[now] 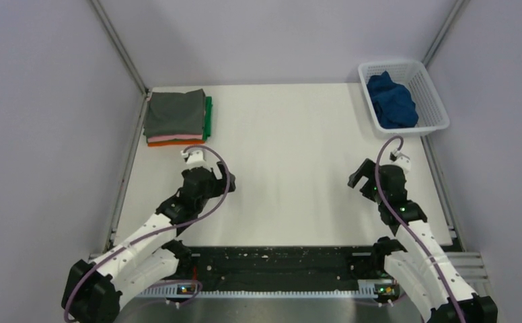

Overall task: Fold and stack the t-shirts
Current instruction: Reset both arms

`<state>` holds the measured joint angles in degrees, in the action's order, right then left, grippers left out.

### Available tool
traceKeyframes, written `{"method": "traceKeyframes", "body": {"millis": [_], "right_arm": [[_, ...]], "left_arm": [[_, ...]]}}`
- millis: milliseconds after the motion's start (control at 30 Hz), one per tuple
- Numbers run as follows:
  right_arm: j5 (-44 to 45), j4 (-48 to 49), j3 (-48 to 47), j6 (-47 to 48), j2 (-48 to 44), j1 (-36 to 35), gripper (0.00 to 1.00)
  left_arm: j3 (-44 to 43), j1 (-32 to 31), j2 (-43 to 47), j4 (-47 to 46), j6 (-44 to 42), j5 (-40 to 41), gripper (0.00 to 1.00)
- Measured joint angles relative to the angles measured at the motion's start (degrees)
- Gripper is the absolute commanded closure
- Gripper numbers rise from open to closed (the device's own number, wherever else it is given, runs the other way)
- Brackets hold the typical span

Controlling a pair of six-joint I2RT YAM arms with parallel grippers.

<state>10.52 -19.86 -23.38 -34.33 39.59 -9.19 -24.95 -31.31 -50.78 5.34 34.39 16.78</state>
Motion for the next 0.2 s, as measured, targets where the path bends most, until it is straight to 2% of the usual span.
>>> {"method": "traceKeyframes", "body": {"millis": [200], "right_arm": [[0.39, -1.16, 0.07, 0.09, -2.14, 0.00, 0.01]], "left_arm": [[0.11, -0.02, 9.16, 3.39, 1.95, 3.76, 0.01]]}}
